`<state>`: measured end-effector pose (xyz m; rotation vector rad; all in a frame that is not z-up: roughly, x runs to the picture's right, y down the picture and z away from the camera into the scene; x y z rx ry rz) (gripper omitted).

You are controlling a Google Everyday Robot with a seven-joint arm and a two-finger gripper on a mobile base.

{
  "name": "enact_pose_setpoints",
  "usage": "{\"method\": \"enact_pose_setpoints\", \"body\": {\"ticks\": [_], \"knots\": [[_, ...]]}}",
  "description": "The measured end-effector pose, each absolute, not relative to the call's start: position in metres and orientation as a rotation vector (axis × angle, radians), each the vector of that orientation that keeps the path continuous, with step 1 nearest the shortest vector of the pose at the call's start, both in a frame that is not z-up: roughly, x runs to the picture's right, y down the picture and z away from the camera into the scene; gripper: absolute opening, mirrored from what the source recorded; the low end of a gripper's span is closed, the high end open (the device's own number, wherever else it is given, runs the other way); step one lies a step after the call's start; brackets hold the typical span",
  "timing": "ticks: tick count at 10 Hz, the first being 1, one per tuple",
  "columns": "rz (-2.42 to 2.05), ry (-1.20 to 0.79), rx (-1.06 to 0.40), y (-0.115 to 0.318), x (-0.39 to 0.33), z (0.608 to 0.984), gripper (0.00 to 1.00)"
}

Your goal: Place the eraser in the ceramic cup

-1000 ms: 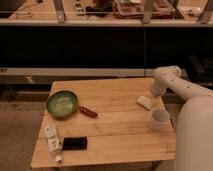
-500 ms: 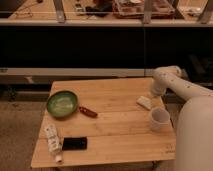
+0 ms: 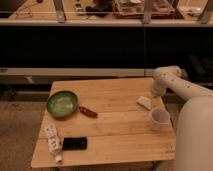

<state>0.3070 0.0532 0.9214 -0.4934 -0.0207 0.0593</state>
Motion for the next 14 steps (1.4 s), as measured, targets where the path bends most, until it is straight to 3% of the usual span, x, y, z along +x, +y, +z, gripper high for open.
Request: {"method": "enact_pose_setpoints", "body": {"ticks": [4, 8, 10, 12, 14], "knots": [[0.038, -0.026, -0.502, 0.047, 0.299, 0.911, 0.8], [-0.156, -0.148, -0.52, 0.016, 0.172, 0.83, 0.8], [-0.22, -0.21, -0.54, 0.03, 0.122, 0.8, 0.8], [-0.281, -0.309, -0.568, 0.071, 0.064, 0.772, 0.8], [-0.301, -0.343, -0.577, 0.085, 0.047, 0.762, 0.8]]}}
